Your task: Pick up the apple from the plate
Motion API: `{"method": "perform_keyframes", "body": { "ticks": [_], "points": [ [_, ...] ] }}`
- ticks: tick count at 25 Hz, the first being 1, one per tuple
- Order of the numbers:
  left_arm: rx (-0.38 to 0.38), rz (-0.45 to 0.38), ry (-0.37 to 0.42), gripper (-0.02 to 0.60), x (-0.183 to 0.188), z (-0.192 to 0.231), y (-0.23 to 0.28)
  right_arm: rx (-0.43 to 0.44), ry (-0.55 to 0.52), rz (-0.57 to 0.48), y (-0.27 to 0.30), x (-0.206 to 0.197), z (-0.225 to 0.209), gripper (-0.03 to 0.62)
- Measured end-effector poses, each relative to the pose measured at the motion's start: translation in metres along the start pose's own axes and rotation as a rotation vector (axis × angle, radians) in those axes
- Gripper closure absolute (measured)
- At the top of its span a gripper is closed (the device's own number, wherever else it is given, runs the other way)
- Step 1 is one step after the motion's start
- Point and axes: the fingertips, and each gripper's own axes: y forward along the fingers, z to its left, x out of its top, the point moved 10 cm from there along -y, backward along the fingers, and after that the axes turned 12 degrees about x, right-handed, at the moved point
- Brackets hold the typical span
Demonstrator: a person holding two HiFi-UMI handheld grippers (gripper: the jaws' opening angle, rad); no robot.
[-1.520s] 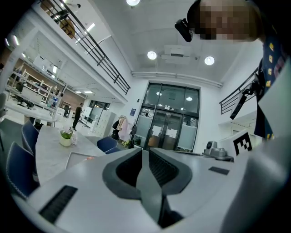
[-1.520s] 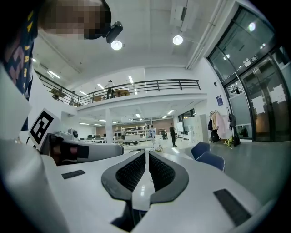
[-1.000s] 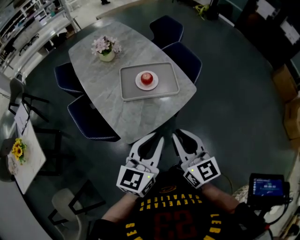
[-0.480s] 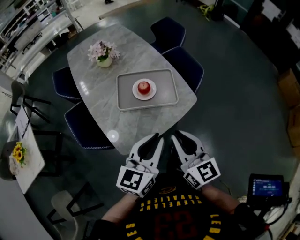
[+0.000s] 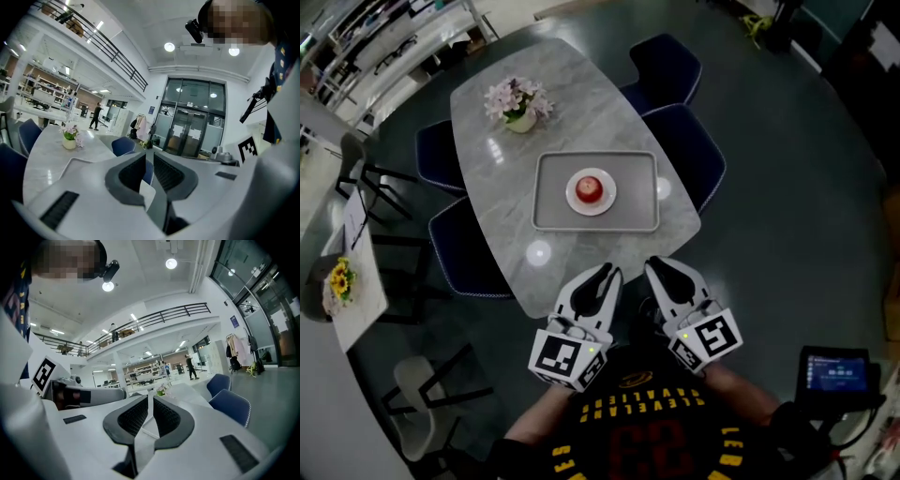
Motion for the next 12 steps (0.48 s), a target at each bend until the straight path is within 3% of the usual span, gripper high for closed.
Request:
{"method": "perform_keyframes", "body": {
  "ticks": [6, 12],
  "points": [
    [0.137, -0.016, -0.066, 0.532, 0.002, -0.002, 0.023, 0.094, 0.025, 0.037, 0.006, 0.006, -0.043, 0.556],
    [0.241, -0.048, -0.085, 0.532, -0.005, 0.005, 0.032, 0.134, 0.08, 0.07, 0.01, 0.001, -0.082, 0.556]
  ]
}}
